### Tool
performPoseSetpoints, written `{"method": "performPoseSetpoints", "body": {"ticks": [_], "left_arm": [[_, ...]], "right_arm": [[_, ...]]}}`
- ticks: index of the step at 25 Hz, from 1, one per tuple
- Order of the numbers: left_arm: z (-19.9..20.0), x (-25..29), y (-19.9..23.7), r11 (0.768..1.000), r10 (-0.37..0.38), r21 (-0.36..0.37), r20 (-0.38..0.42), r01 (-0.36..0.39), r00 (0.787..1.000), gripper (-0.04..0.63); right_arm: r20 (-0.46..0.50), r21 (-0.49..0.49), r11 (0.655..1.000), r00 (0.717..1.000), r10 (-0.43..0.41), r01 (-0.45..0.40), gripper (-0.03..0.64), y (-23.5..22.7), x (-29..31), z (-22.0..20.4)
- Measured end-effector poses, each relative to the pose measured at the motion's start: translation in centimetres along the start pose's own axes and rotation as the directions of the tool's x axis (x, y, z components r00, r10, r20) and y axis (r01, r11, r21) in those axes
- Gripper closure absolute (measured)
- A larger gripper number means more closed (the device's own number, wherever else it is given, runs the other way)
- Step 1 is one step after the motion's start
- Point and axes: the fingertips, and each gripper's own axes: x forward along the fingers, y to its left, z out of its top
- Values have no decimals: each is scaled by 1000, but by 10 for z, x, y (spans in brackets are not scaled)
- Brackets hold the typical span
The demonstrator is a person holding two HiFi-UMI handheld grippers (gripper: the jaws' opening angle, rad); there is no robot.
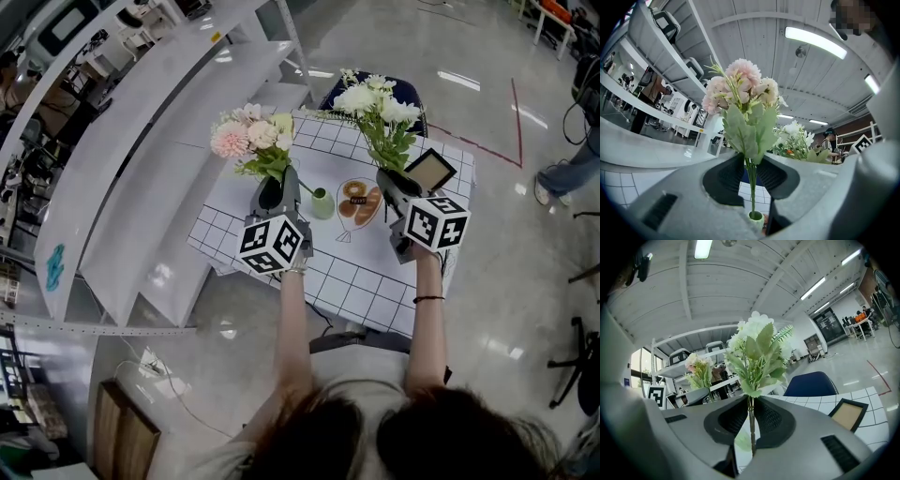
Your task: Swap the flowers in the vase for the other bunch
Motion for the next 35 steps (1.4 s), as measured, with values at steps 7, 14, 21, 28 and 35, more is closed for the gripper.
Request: {"method": "performPoseSetpoints", "body": {"ticks": [7, 14, 21, 28, 35], "left_arm": [[14, -9, 3, 1000, 7, -21, 36, -6, 999, 506], [17, -19, 10, 999, 32, -21, 42, -31, 999, 506], [15, -29, 17, 999, 54, -10, 24, -53, 998, 506], [16, -38, 25, 997, 72, -31, 29, -71, 997, 506], [9, -44, 36, 992, 115, -59, 21, -114, 993, 513]], "right_arm": [[-3, -2, 1000, 1000, 12, -12, 574, 4, 1, -1], [-5, 0, 1000, 1000, 19, -19, 574, 6, 0, -1], [-11, 3, 1000, 1000, 27, -27, 573, 10, 1, -3], [-17, 4, 999, 999, 39, -39, 573, 16, 4, -4], [-15, 6, 999, 999, 38, -37, 573, 13, 4, -4]]}}
